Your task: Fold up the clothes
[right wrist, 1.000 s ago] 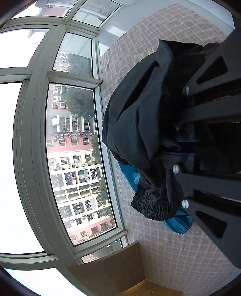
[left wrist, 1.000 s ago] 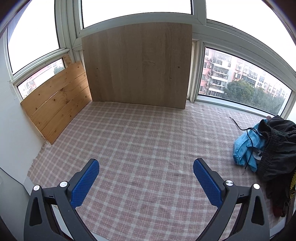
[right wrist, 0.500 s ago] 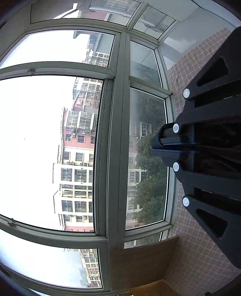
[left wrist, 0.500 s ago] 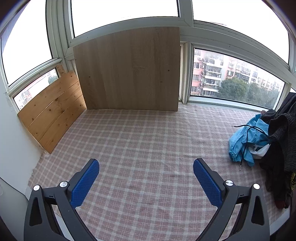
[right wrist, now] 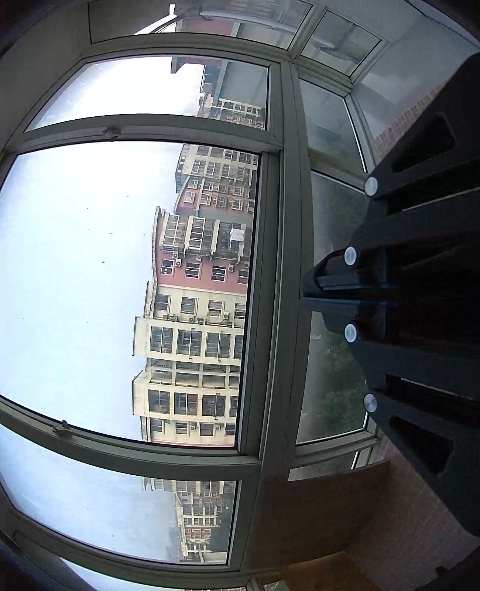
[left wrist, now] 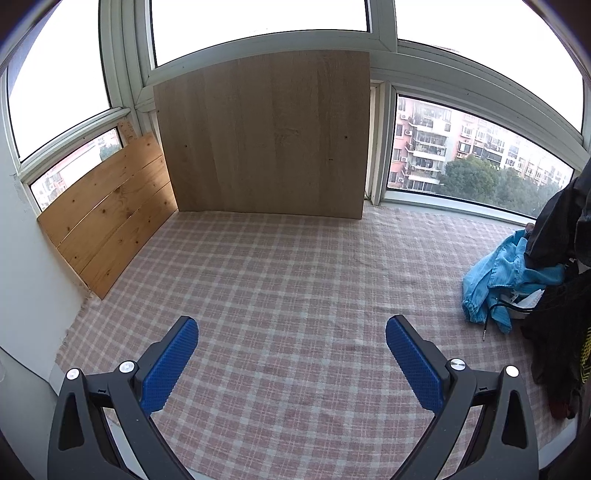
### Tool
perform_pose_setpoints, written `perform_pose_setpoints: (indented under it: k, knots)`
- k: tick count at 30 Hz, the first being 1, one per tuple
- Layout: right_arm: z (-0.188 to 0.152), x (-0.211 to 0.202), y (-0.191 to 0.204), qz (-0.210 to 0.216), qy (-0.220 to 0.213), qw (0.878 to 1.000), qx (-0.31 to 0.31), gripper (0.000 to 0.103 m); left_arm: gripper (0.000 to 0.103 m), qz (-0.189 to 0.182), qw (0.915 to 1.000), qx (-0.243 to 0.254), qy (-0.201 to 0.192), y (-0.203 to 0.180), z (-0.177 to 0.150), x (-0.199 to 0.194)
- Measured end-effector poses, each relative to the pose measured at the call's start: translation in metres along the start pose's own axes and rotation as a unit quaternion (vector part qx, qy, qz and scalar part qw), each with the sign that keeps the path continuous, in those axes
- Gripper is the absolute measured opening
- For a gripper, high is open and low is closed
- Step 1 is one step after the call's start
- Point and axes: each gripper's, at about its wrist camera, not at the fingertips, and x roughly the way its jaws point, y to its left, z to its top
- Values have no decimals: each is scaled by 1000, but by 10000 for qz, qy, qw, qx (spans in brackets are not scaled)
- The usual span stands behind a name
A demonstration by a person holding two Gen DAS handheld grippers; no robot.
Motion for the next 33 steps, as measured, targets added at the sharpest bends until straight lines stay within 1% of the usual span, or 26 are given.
perform_pose_setpoints:
  k: [2, 3, 8, 9, 12, 15, 17, 18, 23, 24, 26, 29, 33]
  knots:
    - [-2, 12, -2, -36, 147, 9999, 40, 3, 102, 23, 10000, 49, 19, -2, -1, 1]
    - [0, 18, -6, -145, 179, 9997, 32, 3, 102, 29, 10000, 63, 27, -2, 0, 1]
    - [14, 50, -47, -883, 284, 9952, 306, 3, 102, 30, 10000, 92, 12, -5, 2, 0]
    - [12, 56, -55, -1029, 359, 9935, 337, 3, 102, 32, 9999, 109, 7, -6, 1, -1]
    - [-29, 61, -58, -991, 858, 9912, 190, 4, 102, 49, 9999, 160, 5, -9, 1, -1]
    - [-69, 66, -60, -950, 1354, 9862, 43, 16, 102, 50, 9998, 176, 49, -11, -1, 2]
    - [-96, 69, -62, -922, 1683, 9814, -55, 54, 102, 32, 9998, 169, 90, -12, -2, 5]
    - [-110, 71, -63, -907, 1846, 9786, -104, 58, 102, 30, 9998, 168, 111, -12, -3, 6]
    - [-179, 75, -68, -793, 2642, 9607, -319, 58, 102, 7, 9995, 242, 210, -19, -4, 15]
    - [-197, 66, -69, -673, 2755, 9586, -261, 58, 102, -6, 9994, 257, 230, -21, -4, 17]
    - [-233, 50, -78, -634, 2981, 9523, -131, 58, 102, -58, 9991, 296, 283, -27, -4, 20]
    - [-284, 32, -114, -1036, 3324, 9371, 263, 58, 102, -146, 9984, 422, 335, -38, -3, 23]
    - [-330, 17, -165, -1444, 3611, 9130, 1229, 58, 102, -197, 9971, 658, 319, -54, -1, 23]
